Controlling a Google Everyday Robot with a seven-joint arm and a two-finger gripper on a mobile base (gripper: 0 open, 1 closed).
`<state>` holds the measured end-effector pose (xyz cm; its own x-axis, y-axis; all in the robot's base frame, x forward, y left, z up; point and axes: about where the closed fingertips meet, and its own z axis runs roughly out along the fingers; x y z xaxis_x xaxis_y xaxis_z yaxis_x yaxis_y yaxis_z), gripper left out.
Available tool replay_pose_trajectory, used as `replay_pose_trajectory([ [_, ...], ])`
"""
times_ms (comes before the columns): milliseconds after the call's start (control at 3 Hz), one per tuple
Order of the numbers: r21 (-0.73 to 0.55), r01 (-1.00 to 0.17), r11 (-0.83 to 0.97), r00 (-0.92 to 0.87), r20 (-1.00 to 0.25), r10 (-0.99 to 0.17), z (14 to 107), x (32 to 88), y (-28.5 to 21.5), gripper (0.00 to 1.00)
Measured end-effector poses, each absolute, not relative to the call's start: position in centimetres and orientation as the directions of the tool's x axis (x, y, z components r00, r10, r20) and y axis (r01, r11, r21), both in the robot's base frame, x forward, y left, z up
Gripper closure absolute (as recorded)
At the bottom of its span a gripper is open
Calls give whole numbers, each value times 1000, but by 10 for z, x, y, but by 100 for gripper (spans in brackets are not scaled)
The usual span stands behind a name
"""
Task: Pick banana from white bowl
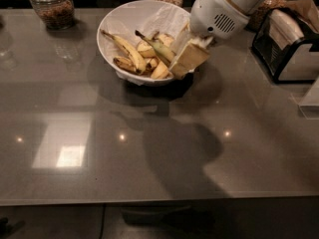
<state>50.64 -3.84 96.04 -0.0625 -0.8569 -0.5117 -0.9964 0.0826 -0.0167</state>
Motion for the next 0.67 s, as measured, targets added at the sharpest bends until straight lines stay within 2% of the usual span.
replay_pose_trajectory([
  [667, 115, -987, 109, -148, -425, -893, 947, 490, -73, 100],
])
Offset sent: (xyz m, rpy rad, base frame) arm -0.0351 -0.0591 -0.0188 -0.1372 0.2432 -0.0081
